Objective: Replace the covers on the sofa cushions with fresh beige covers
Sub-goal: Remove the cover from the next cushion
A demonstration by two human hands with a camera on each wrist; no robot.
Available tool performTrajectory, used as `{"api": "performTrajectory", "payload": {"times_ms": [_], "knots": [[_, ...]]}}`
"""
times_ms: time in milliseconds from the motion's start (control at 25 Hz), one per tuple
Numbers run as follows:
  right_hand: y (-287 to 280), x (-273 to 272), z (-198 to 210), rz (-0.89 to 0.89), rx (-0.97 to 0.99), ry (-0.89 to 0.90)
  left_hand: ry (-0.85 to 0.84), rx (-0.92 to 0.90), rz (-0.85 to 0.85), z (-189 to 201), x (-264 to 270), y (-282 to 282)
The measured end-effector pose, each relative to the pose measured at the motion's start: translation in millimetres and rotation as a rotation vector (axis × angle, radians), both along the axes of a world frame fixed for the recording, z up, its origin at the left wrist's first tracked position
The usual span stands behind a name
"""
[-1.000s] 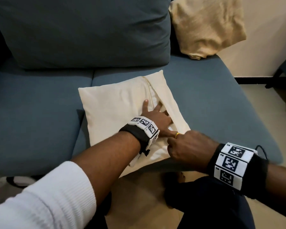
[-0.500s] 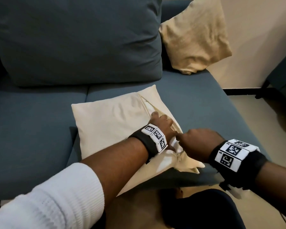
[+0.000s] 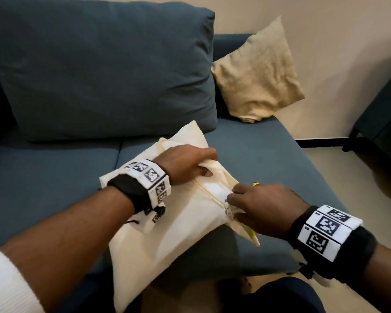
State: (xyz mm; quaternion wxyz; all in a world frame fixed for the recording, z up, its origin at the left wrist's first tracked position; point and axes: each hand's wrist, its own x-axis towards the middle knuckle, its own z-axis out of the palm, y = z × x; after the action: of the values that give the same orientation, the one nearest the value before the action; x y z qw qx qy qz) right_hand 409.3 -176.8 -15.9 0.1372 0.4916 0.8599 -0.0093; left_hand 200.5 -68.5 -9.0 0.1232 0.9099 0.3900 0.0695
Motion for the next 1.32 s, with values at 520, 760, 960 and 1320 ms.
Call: {"api": "performTrajectory", "payload": {"times_ms": [520, 760, 960, 1320], "knots": [[6, -84, 24, -0.210, -0.074, 0.740, -0.611, 0.007, 0.028, 6, -117, -157], [10, -123, 83, 0.099, 0.306, 0.258, -0.560, 0.140, 0.088, 4, -92, -170], [19, -131, 96, 0.129, 0.216, 0.057, -0.588, 0.236, 0.233, 5, -88, -173], [62, -148, 88, 0.018, 0.401, -0.043, -0.401, 0.451, 0.214, 0, -90, -178]]}}
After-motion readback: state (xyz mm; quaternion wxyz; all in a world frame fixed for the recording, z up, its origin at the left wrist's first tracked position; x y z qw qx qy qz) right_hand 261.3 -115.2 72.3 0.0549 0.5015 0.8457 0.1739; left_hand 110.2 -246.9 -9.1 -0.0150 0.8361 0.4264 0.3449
